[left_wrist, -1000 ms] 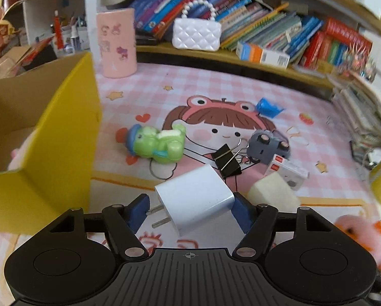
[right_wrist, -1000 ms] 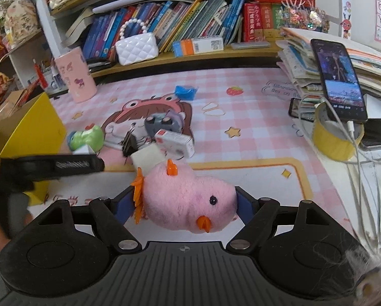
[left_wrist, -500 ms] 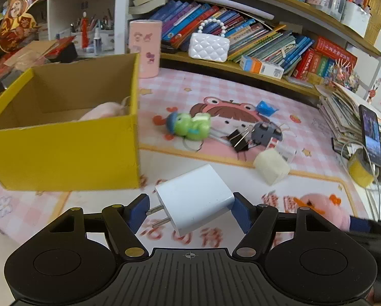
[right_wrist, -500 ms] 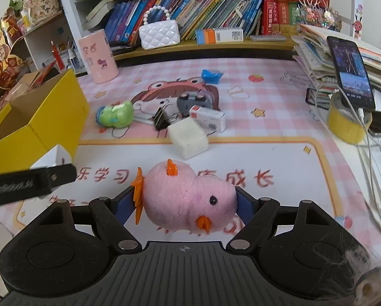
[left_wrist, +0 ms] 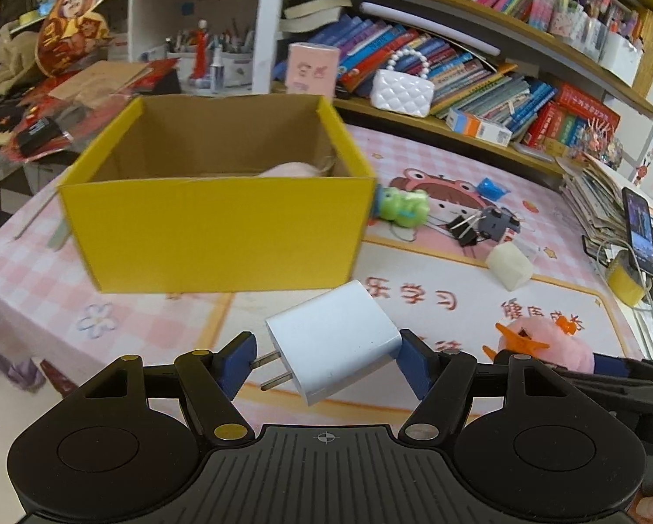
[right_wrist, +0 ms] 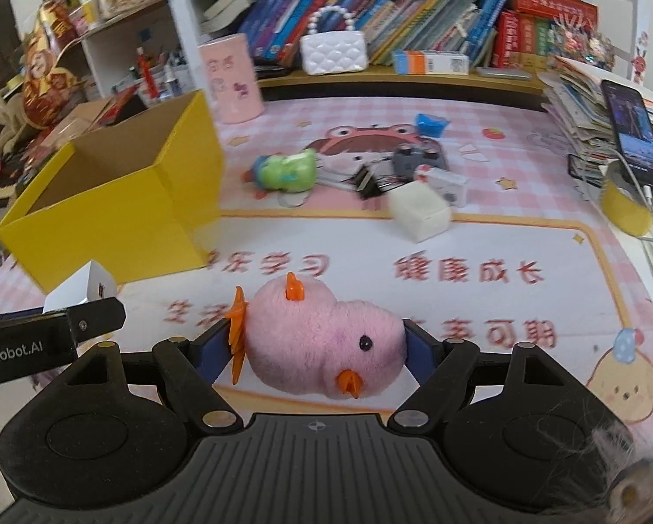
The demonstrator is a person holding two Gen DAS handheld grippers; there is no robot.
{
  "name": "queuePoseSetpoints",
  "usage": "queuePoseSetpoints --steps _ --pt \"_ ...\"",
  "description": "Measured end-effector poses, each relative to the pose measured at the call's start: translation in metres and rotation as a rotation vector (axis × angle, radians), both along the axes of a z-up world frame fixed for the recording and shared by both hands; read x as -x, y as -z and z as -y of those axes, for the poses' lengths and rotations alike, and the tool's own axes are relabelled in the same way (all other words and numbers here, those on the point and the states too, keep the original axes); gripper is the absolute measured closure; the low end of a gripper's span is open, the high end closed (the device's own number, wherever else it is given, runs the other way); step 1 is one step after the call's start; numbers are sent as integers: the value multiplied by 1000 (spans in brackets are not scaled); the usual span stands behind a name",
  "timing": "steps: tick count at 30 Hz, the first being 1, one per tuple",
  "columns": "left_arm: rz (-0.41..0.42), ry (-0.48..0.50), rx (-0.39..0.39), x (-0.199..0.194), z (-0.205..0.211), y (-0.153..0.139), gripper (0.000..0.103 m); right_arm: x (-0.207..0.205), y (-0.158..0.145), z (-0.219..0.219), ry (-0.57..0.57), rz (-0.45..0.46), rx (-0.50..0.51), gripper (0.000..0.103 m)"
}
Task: Organize objects
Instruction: 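Lift the chick with the right gripper while the left gripper grasps the white charger, then carry the chick and the charger over the yellow box with both grippers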
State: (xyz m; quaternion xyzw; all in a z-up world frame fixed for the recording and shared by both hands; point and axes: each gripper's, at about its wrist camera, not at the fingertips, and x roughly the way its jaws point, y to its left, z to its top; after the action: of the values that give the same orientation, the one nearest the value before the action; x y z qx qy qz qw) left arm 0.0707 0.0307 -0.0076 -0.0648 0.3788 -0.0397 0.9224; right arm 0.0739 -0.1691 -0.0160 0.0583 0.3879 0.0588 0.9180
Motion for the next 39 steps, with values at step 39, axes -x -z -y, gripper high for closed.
queuePoseSetpoints --steps 39 --pt "149 -47 -66 70 -144 -23 33 59 -12 -162 -66 70 -16 25"
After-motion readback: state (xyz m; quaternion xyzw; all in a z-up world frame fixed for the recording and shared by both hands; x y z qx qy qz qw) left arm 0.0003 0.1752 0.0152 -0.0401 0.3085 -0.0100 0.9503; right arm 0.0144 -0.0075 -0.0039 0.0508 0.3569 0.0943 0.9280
